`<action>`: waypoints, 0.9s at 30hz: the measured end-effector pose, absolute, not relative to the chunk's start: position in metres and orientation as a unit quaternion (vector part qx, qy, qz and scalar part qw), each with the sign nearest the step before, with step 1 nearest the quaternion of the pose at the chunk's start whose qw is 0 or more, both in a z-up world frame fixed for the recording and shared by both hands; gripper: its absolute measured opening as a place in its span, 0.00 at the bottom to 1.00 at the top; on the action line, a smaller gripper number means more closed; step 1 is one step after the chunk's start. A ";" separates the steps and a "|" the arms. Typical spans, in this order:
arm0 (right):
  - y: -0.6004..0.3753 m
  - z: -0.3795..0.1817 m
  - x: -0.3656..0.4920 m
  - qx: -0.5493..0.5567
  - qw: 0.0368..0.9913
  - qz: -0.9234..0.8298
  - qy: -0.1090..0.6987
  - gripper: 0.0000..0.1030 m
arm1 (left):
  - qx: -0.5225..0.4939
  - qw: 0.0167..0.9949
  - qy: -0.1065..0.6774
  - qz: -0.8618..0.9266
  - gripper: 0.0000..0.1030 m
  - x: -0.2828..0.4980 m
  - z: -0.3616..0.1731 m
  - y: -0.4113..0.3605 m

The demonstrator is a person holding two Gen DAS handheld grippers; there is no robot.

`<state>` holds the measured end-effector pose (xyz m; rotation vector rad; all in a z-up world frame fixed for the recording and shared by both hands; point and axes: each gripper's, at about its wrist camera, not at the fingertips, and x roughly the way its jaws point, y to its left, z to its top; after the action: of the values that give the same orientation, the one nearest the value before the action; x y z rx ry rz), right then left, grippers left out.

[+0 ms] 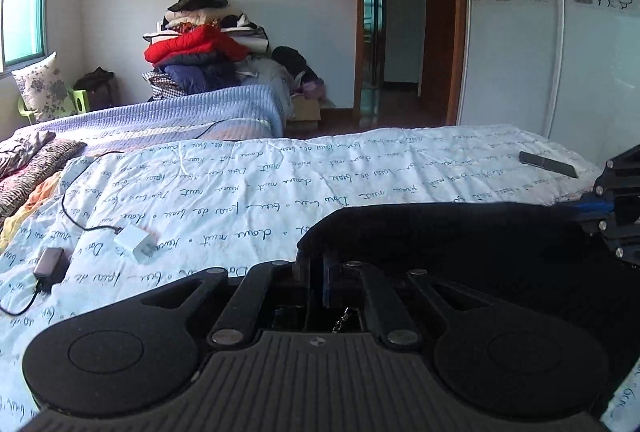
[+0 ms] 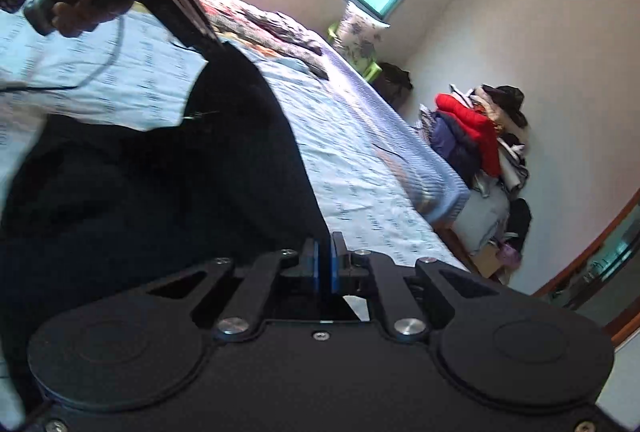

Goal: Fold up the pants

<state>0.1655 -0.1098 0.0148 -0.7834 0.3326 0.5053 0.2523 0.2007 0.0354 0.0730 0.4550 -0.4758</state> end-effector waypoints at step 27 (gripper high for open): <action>-0.068 -0.082 0.054 -0.483 0.799 0.313 0.171 0.07 | -0.003 0.943 0.330 -0.049 0.23 0.140 -0.018 0.268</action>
<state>0.0535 -0.0676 -0.0824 -1.0361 0.3679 0.6722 0.1401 0.2679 -0.0184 -0.0067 0.6724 -0.1000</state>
